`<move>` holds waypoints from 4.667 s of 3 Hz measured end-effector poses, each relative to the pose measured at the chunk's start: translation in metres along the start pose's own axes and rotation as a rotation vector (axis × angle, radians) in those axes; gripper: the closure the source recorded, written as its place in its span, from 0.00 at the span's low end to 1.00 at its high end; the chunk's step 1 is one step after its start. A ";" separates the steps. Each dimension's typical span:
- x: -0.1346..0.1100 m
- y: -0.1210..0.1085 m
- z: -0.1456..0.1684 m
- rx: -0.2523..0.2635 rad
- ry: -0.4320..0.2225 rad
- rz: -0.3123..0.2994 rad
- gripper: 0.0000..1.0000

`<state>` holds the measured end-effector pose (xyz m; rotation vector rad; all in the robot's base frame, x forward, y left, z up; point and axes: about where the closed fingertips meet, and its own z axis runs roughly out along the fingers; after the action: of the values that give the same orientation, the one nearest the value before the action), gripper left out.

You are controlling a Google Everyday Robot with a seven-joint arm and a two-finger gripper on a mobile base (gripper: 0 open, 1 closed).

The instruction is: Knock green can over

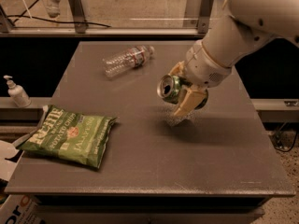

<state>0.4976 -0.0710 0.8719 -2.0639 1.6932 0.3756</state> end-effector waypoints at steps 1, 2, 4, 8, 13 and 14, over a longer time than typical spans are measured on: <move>0.012 0.014 0.018 -0.040 0.207 -0.094 1.00; 0.033 0.019 0.026 -0.050 0.393 -0.153 1.00; 0.067 0.014 0.021 -0.079 0.639 -0.187 0.59; 0.074 0.013 0.017 -0.134 0.678 -0.187 0.00; 0.128 -0.004 -0.036 -0.084 0.227 0.210 0.00; 0.150 0.005 -0.049 -0.069 0.107 0.307 0.00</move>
Offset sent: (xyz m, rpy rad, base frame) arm 0.0079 -0.0645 -0.0548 -0.7494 -0.2054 0.1147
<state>0.5218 -0.2242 0.8425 -1.9010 2.0964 0.4310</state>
